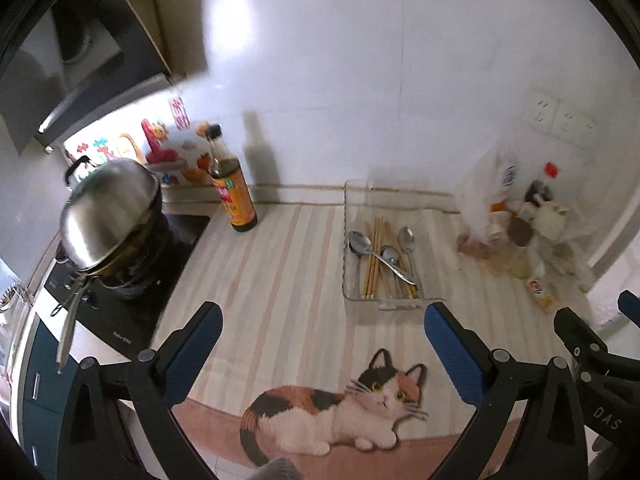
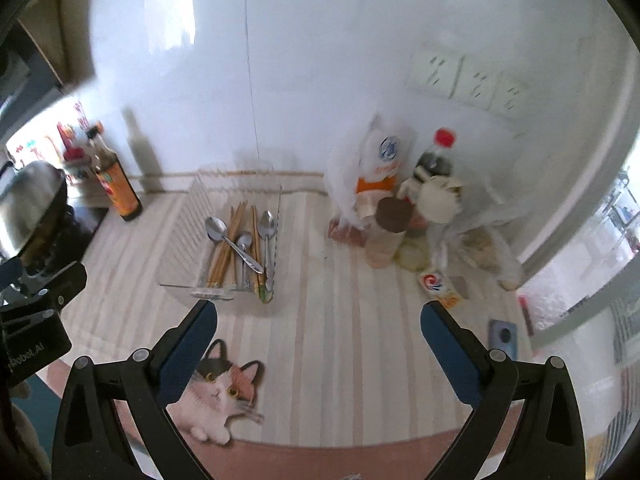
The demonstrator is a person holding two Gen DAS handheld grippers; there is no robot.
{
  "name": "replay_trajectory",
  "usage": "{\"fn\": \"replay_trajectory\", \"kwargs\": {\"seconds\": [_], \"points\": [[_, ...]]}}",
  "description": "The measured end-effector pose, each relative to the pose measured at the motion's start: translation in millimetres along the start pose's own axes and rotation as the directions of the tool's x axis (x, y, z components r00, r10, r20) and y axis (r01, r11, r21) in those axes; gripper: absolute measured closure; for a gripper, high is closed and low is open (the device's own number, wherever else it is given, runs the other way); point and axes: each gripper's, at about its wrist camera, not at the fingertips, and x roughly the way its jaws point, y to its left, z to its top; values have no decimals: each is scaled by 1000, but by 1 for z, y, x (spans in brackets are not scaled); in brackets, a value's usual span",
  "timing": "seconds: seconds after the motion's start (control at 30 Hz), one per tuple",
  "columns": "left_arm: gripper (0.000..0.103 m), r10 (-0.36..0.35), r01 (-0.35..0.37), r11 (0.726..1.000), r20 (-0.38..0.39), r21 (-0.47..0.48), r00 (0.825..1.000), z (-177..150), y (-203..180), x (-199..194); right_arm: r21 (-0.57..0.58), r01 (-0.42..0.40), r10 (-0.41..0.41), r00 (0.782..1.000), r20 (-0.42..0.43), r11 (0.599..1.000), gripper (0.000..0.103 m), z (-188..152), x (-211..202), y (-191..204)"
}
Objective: Organize utensils
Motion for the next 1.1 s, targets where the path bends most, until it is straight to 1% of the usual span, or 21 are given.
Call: {"fn": "replay_trajectory", "kwargs": {"seconds": [0.13,0.3,0.4,0.5,0.7,1.1], "points": [[0,-35,34,999,48,15,998,-13,7,-44,24,27,-29,998,56,999,0,-19,-53,1],[0,-60,57,998,85,39,995,-26,17,-84,56,39,-45,992,116,998,0,-39,-111,4],[0,-57,52,998,104,47,993,-32,22,-102,66,45,-54,989,141,997,0,-47,-136,7],[0,-60,55,997,104,46,993,-34,26,-113,71,40,-50,988,147,997,0,-51,-152,11],[0,-56,54,998,92,24,994,-31,31,-120,67,42,-52,987,155,997,0,-50,-166,18],[0,-15,16,1000,63,-17,998,-18,29,-109,44,37,-43,990,135,998,0,-27,-155,18]]}}
